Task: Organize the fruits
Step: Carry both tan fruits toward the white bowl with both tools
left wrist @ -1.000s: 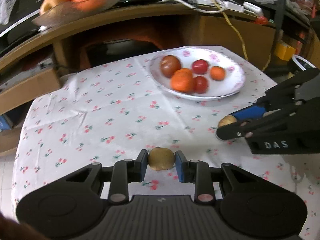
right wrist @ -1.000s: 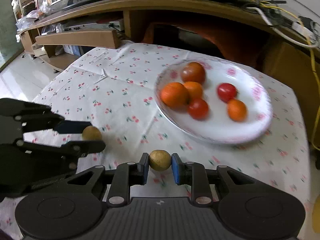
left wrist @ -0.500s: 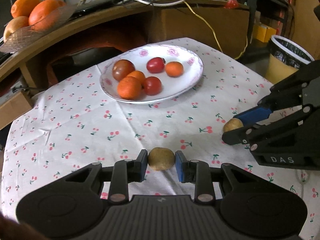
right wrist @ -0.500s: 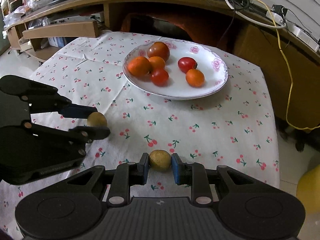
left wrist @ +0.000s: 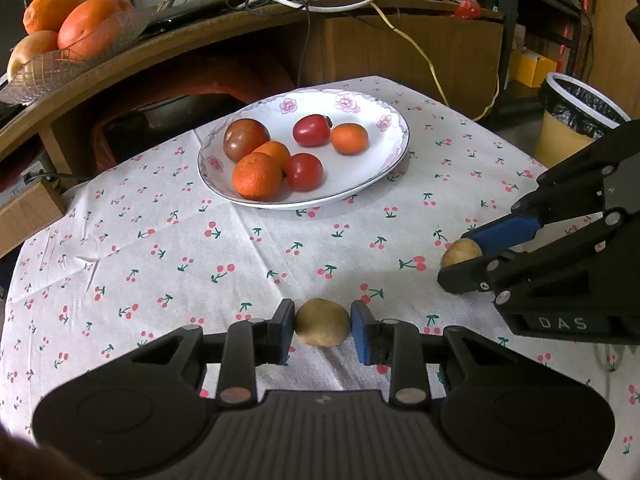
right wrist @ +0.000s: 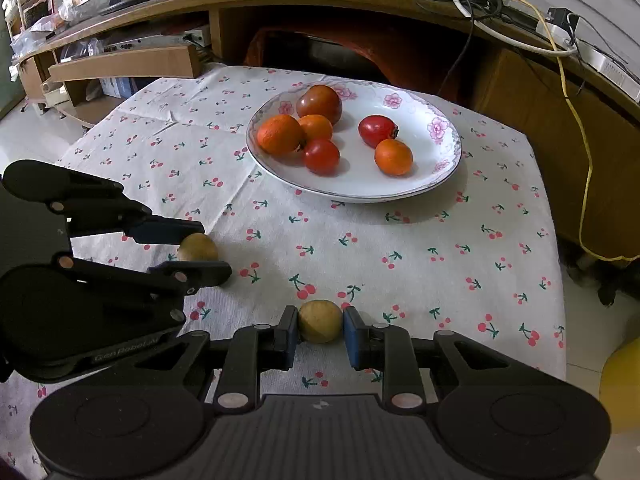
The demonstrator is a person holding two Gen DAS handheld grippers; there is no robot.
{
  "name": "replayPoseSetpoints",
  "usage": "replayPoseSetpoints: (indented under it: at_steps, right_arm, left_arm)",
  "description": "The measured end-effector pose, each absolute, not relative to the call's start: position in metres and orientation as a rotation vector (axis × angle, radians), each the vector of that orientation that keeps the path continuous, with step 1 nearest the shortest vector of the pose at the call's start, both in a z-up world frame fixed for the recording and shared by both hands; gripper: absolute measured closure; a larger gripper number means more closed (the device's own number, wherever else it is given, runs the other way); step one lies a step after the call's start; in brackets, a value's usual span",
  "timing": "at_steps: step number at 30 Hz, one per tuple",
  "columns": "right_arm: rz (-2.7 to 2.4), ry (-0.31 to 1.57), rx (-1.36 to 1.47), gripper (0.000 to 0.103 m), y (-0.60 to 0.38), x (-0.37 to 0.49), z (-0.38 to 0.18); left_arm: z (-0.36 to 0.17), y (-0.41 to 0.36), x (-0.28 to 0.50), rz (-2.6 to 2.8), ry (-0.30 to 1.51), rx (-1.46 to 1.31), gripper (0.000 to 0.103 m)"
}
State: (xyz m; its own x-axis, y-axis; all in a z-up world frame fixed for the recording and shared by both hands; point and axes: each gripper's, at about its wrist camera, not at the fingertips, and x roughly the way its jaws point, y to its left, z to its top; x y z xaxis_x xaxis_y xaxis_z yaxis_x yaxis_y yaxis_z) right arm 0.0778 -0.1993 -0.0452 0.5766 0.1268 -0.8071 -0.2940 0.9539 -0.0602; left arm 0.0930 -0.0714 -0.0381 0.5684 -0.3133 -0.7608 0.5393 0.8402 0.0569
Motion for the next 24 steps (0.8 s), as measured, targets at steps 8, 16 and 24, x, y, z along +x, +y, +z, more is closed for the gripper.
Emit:
replayPoseSetpoints:
  at_steps: [8,16,24]
  right_arm:
    - [0.252,0.937,-0.188,0.079,-0.2007,0.0762,-0.0459]
    - [0.263,0.927,-0.178,0.079,-0.2021,0.0731,-0.0410]
    - [0.249,0.924,-0.174,0.079,-0.2051,0.0747,-0.0402]
  left_arm:
    - [-0.0376,-0.0689,0.0928,-0.512,0.841,0.283,0.067]
    - [-0.0362,-0.0665,0.0911,-0.499,0.852,0.268,0.068]
    - [-0.0353,-0.0694,0.0925,-0.494,0.856,0.274,0.068]
